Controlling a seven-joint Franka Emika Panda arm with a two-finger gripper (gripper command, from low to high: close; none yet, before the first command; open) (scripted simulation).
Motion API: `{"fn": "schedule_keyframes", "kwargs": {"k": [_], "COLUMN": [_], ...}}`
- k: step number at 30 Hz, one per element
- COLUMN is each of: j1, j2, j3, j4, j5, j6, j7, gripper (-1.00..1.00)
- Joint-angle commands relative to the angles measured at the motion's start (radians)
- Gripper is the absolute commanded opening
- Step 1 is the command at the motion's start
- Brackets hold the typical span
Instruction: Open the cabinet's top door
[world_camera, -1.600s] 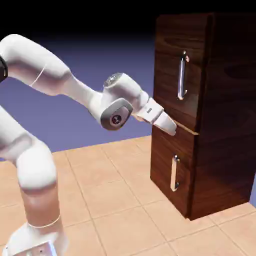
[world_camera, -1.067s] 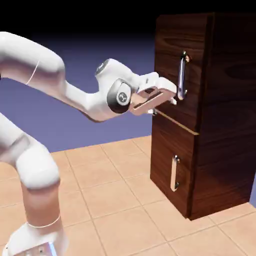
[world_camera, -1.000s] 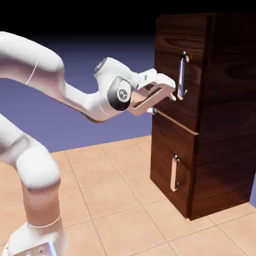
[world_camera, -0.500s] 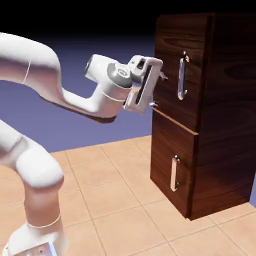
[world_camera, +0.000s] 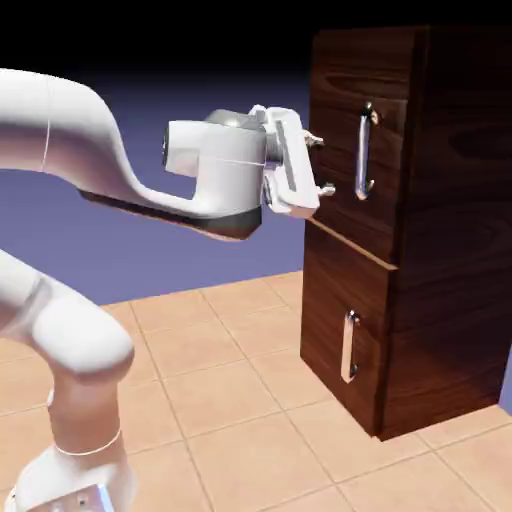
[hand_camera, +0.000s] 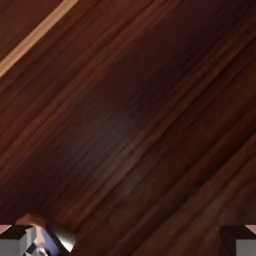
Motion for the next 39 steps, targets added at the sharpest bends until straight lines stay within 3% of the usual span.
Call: {"fn": "schedule_keyframes", "kwargs": {"k": [1, 15, 19, 20, 35, 39], "j1": [0.008, 0.107, 0.252, 0.252, -0.243, -0.263], "j2": [-0.004, -0.056, 0.071, 0.071, -0.057, -0.123], "j3": [-0.009, -0.118, -0.217, -0.217, 0.235, 0.29], "j4": [0.006, 0.086, 0.2, 0.2, -0.047, -0.114], "j5": [-0.044, -0.594, -0.644, -0.644, -0.127, 0.047], "j6": [0.0, -0.004, -0.053, -0.053, -0.168, -0.242], "j7": [-0.012, -0.164, -0.117, -0.117, -0.364, -0.497], "gripper": [0.0, 0.0, 0.0, -1.0, -1.0, -1.0]}}
